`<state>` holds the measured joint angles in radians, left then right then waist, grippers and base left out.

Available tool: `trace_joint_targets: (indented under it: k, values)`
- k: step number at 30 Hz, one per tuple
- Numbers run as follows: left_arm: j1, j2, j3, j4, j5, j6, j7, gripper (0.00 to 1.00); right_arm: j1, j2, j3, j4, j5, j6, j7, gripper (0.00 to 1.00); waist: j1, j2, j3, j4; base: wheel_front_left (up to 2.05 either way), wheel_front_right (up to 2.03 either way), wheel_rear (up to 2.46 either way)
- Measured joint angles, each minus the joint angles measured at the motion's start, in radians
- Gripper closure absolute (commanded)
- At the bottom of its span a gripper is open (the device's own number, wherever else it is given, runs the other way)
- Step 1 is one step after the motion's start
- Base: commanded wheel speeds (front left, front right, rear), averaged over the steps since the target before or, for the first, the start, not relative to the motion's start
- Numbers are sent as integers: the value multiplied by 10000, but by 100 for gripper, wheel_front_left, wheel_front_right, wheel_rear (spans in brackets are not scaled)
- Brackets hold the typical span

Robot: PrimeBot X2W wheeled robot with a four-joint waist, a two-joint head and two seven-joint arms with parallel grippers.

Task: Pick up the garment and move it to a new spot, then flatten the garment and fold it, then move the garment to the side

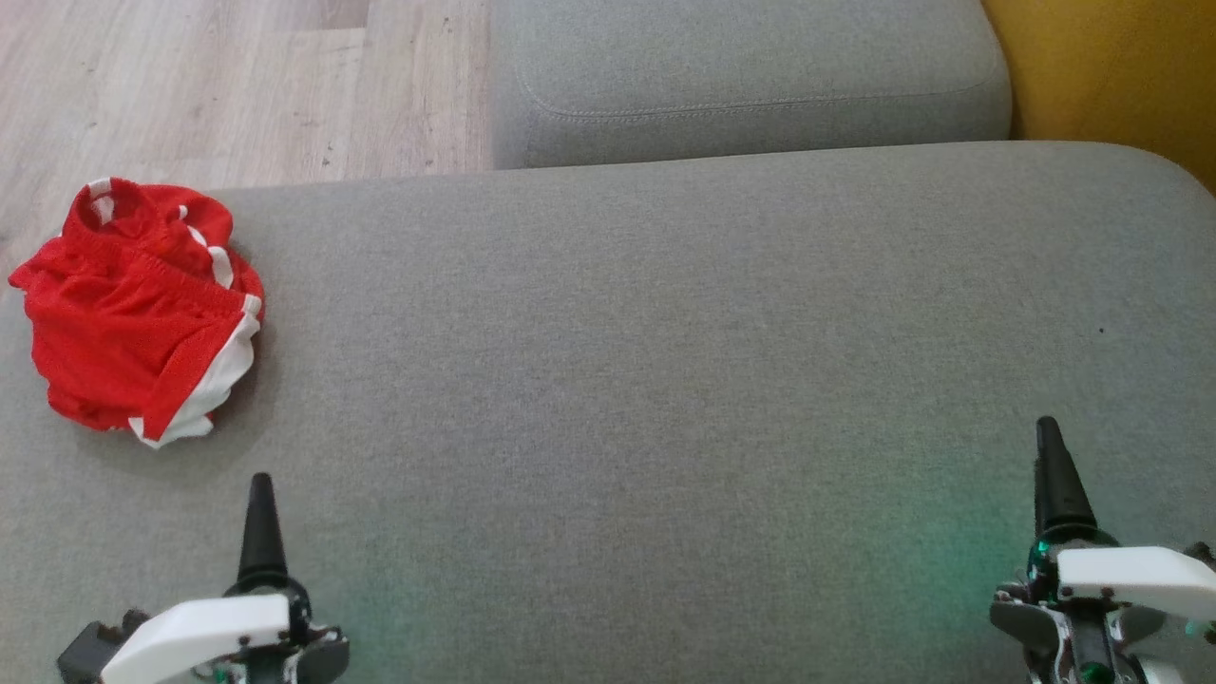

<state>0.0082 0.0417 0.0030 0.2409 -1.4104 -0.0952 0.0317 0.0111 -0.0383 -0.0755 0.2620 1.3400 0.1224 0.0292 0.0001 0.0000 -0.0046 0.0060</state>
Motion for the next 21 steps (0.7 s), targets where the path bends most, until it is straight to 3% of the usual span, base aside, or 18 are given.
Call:
trace_joint_targets:
  k: [21]
  values:
    - [247, -2, -692, -249, 3620, 163, -596, 0, 56, -2, 683, -232, -3285, 0, -556, 0, 0, 0, -52, 84, 0, 0, 0]
